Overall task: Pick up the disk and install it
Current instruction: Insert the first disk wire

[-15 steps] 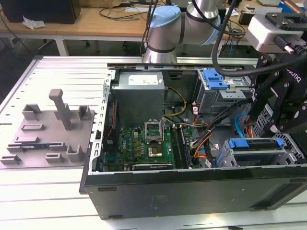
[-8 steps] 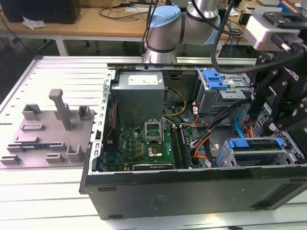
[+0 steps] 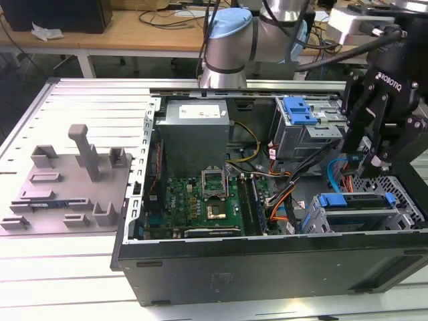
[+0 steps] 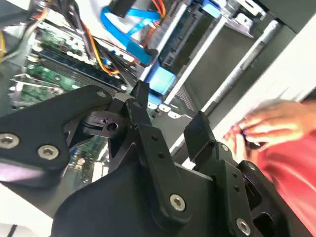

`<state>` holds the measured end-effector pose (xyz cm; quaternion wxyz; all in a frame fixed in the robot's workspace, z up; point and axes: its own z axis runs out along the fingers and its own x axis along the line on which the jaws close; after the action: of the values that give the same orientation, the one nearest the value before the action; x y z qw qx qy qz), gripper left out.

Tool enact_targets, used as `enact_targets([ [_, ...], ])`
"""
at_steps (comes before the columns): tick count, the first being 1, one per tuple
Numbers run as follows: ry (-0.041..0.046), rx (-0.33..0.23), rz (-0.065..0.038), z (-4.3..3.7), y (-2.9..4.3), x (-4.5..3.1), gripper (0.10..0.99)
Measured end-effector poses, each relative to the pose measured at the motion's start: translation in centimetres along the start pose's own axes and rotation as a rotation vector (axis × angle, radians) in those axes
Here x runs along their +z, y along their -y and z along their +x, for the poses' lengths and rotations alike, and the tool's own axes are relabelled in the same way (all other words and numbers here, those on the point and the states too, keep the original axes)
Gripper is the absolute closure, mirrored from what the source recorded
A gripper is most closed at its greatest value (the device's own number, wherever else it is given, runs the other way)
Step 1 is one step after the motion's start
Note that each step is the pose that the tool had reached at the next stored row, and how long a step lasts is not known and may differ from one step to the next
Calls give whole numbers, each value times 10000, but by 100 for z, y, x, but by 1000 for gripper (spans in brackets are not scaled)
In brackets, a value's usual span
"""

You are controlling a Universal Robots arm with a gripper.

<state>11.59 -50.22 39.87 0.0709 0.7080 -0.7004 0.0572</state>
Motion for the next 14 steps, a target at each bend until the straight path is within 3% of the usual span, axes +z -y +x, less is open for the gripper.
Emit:
enact_targets([
  [1, -500, 9, -6, -71, 1, -12, 522],
  [2, -802, 14, -10, -119, 1, -22, 522],
  [3, -1370, 25, -16, -237, 2, -42, 522],
  [5, -1969, 36, -24, -421, 4, -77, 522],
  [6, -2031, 36, -25, -480, 5, -88, 522],
  [8, -2077, 38, -26, -598, 6, -110, 522],
  [11, -2081, 38, -26, -790, 9, -144, 522],
  [12, -2078, 36, -24, -909, 16, -164, 533],
  [13, -2082, 38, -25, -927, 30, -168, 533],
  [14, -2081, 39, -26, -935, 61, -170, 612],
])
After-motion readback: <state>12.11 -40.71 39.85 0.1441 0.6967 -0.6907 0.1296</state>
